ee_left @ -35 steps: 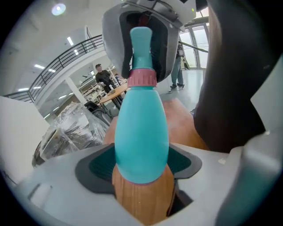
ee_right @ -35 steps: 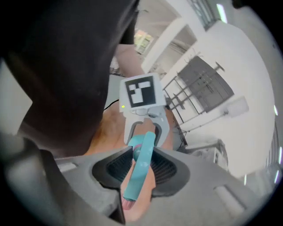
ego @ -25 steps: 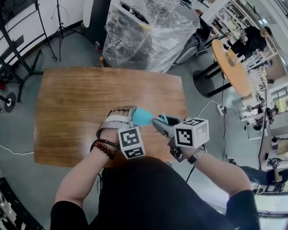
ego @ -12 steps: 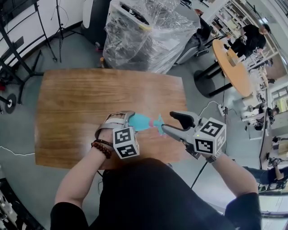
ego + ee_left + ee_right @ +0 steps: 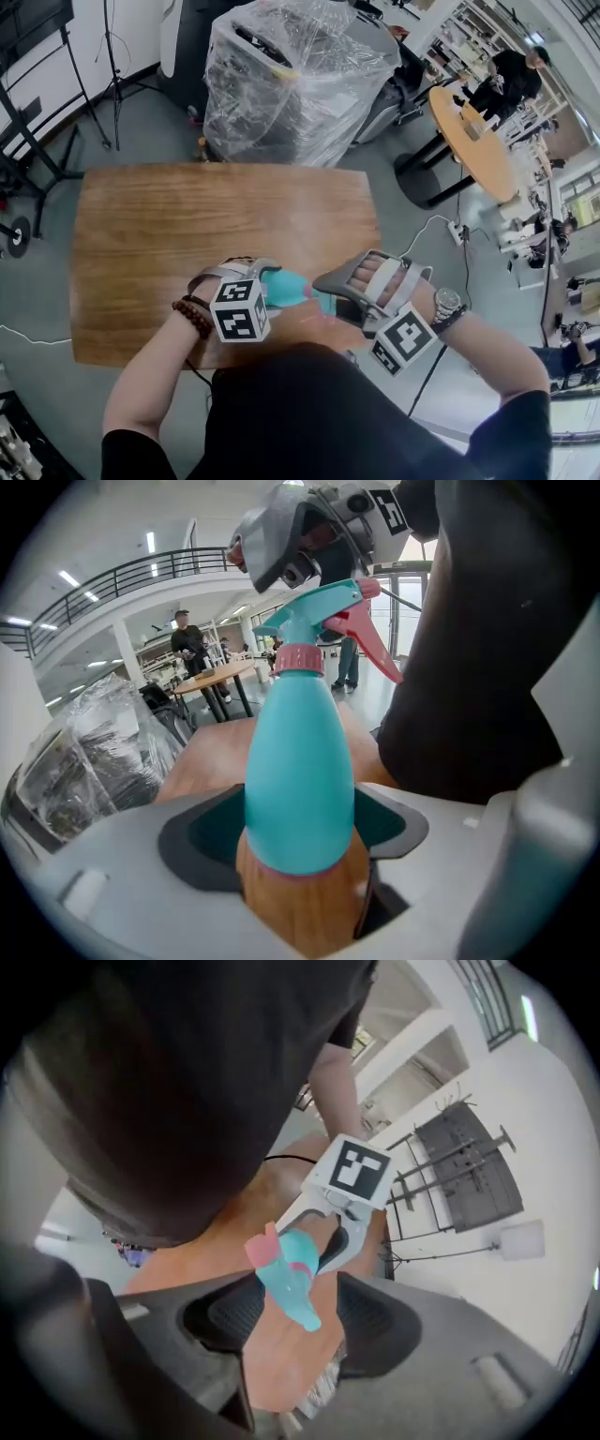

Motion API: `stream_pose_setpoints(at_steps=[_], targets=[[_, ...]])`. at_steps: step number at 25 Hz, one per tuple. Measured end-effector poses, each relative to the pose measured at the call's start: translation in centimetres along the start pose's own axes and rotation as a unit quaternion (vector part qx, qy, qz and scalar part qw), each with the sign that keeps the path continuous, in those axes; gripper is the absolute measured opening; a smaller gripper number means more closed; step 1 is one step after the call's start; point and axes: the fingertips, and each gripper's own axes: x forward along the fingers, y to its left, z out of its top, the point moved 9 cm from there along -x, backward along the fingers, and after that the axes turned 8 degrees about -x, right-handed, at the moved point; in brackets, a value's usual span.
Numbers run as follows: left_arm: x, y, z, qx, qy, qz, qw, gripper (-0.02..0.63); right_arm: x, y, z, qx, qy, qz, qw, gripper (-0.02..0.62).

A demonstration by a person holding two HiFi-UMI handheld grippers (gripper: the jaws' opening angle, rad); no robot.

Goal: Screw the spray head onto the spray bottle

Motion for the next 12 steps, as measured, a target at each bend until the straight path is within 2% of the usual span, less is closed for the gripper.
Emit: stream_pose_setpoints(at_steps=[2, 4, 6, 8, 9, 10, 11, 12], targets=[[0.0, -0.5, 0.7, 0.007, -0.005, -0.008, 0.9999, 0.383, 0.9, 0.5, 0.6, -0.036, -0.002, 0.013, 0.999, 0.203], [0.2, -0.8, 1.1, 0.014, -0.007, -0.005, 0.9999, 0.383, 1.4, 0.8, 0.8, -0.044, -0.003, 0.022, 0.999, 0.123], [0.4, -1.0, 1.1, 0.022, -0.003, 0.012, 0.9997, 0.383, 1.8, 1.2, 0.5, -0.010, -0.003, 0.034, 0.999, 0.121], [0.7, -1.0, 1.0, 0.022, -0.003, 0.037, 0.9991, 0.383, 2.2, 0.8, -0.2, 0.081, -0.013, 0.040, 0.996, 0.121], [0.8, -0.9, 0.8, 0.019, -0.004, 0.052, 0.9985, 0.382, 2.5, 0.4, -0.7, 0.153, -0.022, 0.047, 0.987, 0.120], [1.0, -0.8, 0.7, 0.014, -0.005, 0.069, 0.9975, 0.382, 2.8, -0.1, -1.5, 0.243, -0.032, 0.056, 0.968, 0.120], [1.1, -0.7, 0.6, 0.008, -0.007, 0.088, 0.9961, 0.382, 3.2, -0.5, -2.5, 0.343, -0.041, 0.066, 0.936, 0.120], [1.3, -0.5, 0.5, 0.002, -0.008, 0.110, 0.9939, 0.382, 3.6, -0.7, -3.7, 0.444, -0.047, 0.073, 0.892, 0.120]])
